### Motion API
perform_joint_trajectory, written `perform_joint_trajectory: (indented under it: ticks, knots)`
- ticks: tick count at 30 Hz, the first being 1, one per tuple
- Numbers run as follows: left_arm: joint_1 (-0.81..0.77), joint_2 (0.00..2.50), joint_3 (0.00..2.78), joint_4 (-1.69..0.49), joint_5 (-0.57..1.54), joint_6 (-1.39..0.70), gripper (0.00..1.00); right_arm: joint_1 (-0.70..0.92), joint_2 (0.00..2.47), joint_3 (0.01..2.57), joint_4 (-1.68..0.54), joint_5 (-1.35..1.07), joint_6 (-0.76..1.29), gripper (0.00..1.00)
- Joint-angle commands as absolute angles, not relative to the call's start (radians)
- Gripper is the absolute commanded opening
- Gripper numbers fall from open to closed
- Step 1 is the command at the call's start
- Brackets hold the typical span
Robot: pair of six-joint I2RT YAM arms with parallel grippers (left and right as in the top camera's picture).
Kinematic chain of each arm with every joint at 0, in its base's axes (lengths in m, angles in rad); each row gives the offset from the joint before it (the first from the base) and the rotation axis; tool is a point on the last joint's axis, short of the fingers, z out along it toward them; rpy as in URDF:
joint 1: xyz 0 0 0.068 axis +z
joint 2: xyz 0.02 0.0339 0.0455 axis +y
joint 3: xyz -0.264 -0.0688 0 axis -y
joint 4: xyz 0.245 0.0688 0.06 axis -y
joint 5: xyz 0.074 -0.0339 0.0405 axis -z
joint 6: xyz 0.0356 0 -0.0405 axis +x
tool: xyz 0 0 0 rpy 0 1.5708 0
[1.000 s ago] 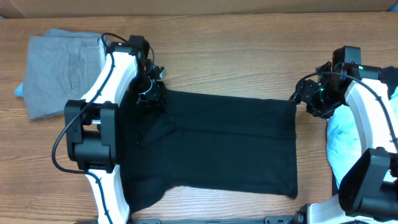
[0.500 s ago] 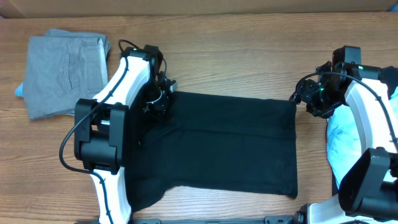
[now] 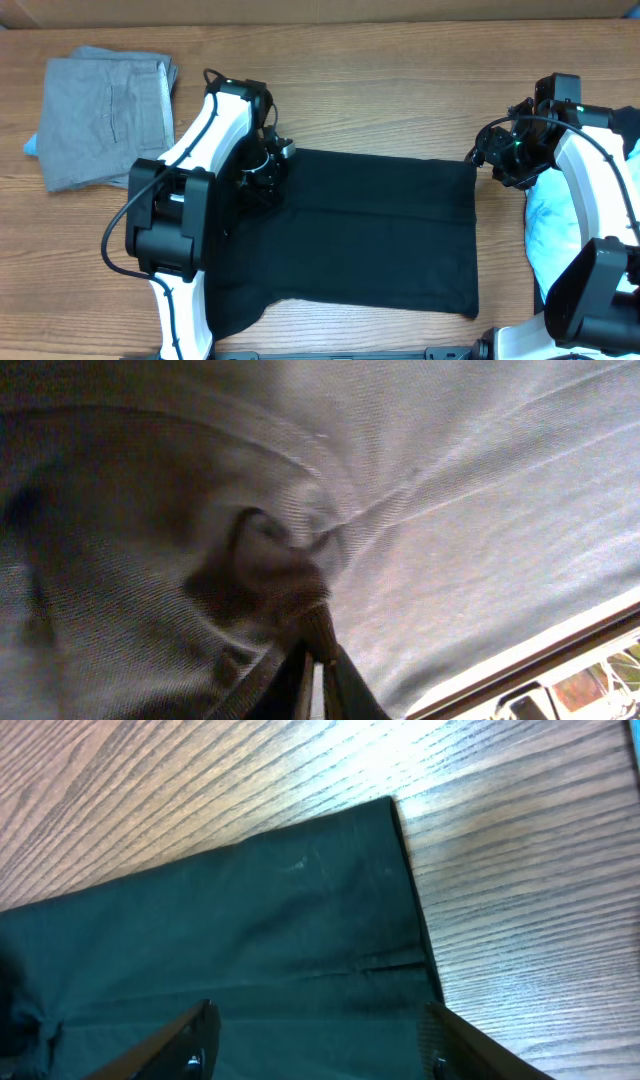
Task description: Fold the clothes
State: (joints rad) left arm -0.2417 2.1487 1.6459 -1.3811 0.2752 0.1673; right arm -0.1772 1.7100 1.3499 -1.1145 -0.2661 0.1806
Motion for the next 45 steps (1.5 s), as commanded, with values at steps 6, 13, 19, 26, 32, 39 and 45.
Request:
perform_joint_trajectory:
  ticks: [6, 13, 19, 26, 32, 39, 45]
  knots:
    - [-0.363, 2.124, 1.645, -1.341, 0.371, 0.081, 0.17, -0.182, 1.699, 1.345, -1.103, -0.266, 0.181, 0.66]
    - [-0.414, 2.117, 1.658, -1.347, 0.189, -0.049, 0.09, -0.182, 1.699, 1.345, -1.104, -0.263, 0.181, 0.66]
    - [-0.337, 2.018, 1.675, -1.330, 0.038, -0.112, 0.43, -0.182, 1.699, 1.345, -1.104, -0.263, 0.181, 0.67]
    - [-0.277, 1.996, 1.646, -1.318, 0.072, 0.000, 0.54, -0.182, 1.699, 1.345, -1.100, -0.263, 0.181, 0.67]
    - [-0.295, 2.003, 1.525, -1.219, 0.102, 0.014, 0.50, -0.182, 1.699, 1.345, -1.101, -0.263, 0.181, 0.67]
    - [-0.300, 2.003, 1.480, -1.198, 0.103, 0.000, 0.38, -0.182, 1.699, 1.345, -1.101, -0.263, 0.181, 0.67]
    - [-0.318, 2.003, 1.468, -1.184, 0.188, 0.000, 0.05, -0.182, 1.699, 1.345, -1.100, -0.263, 0.181, 0.67]
